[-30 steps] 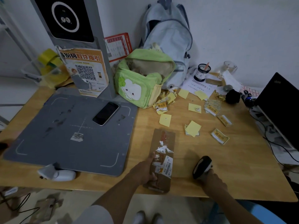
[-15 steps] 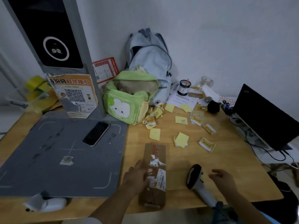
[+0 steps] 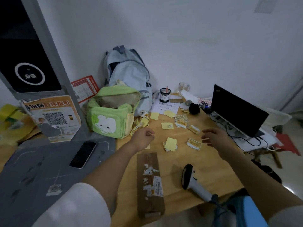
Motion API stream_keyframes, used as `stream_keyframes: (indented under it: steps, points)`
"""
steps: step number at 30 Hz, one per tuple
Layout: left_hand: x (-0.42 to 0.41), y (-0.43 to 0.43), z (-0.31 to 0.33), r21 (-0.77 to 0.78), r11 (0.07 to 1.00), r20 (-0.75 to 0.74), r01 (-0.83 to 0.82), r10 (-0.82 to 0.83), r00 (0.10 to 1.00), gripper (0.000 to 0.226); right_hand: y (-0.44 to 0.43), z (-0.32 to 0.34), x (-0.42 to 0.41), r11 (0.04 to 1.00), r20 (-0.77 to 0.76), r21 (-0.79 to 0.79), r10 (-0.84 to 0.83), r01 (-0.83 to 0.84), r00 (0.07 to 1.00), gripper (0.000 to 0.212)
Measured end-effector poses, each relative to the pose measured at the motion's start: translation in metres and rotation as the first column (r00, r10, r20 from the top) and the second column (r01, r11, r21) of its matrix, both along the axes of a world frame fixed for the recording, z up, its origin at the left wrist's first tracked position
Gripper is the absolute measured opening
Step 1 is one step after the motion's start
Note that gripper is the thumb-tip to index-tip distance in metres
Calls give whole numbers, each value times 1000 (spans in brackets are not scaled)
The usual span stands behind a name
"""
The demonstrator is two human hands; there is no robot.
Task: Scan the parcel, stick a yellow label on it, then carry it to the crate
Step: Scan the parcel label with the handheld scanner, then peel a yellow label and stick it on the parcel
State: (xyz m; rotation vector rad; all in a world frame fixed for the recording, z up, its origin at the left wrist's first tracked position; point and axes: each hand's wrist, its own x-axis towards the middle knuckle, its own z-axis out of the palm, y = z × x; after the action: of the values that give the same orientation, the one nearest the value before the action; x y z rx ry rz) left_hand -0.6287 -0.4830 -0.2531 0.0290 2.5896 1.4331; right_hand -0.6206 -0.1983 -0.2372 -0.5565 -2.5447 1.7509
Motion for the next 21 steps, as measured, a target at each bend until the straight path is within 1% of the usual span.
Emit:
stream_keyframes:
  steps: [3,7,16,19,21]
  points:
    - [-6,13,3,52,999,17,4,-5,1000,25,-5,8,8,998,18,-40,43,-42,999,14]
    - [-8,37,-1,142,990,120,-11,-6,993,26,4,0,15,999,55,-28,41,-40,998,14]
    - [-39,78,-23,149,988,236,-27,-9,972,25,42,-29,-6,997,130,-56,-42,49,991,15]
    - [-56,92,-31,150,988,282,-47,3,959,24,54,-40,-25,996,178,-73,-34,48,983,17]
    - [-68,103,-38,166,983,324,-74,17,946,20,61,-49,-40,997,213,-76,-17,34,977,17]
